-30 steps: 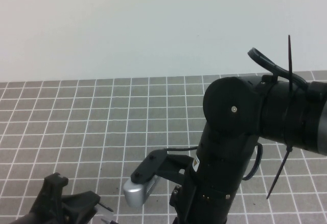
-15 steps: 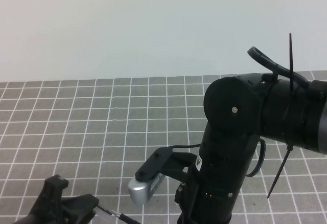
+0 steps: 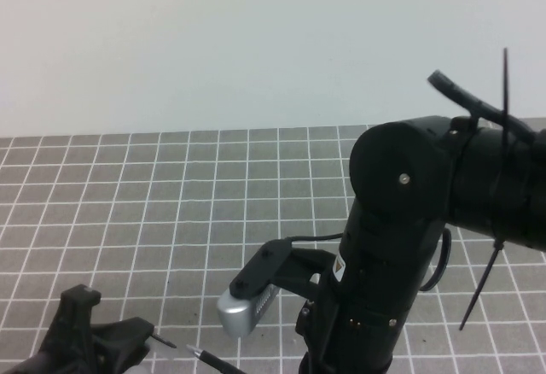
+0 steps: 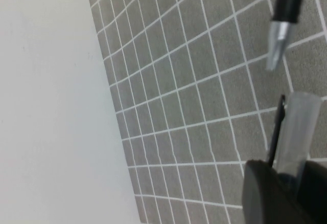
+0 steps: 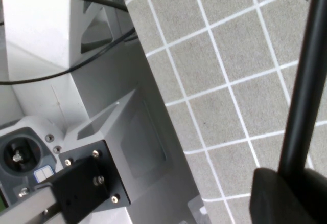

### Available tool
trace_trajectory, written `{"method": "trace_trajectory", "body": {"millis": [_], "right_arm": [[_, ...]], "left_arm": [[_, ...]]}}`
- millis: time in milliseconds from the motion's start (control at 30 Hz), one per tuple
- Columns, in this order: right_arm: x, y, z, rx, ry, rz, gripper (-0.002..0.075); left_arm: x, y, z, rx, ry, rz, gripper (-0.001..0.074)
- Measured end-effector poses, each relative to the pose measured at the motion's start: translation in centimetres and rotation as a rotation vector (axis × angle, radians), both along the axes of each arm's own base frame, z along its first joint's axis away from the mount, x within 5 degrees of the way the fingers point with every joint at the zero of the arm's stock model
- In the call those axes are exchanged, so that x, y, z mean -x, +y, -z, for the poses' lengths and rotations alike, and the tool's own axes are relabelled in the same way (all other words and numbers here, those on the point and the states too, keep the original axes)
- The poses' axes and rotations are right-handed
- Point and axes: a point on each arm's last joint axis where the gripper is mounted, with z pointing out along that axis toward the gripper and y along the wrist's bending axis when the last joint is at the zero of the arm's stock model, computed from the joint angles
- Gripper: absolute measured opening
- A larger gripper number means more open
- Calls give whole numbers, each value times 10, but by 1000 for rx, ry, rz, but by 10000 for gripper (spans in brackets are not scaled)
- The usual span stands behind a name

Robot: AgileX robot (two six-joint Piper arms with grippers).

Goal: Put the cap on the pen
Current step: 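Pick up the pen and its cap, cap the pen, and set it down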

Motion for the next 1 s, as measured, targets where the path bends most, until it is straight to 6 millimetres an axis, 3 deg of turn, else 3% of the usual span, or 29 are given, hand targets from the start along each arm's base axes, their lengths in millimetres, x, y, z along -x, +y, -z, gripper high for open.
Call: {"method": "trace_trajectory", "body": {"millis": [1000], "right_arm": [[6, 1, 7, -40, 42, -30, -3]], "left_arm": [[-1, -1, -2, 26, -9, -8, 78]]}}
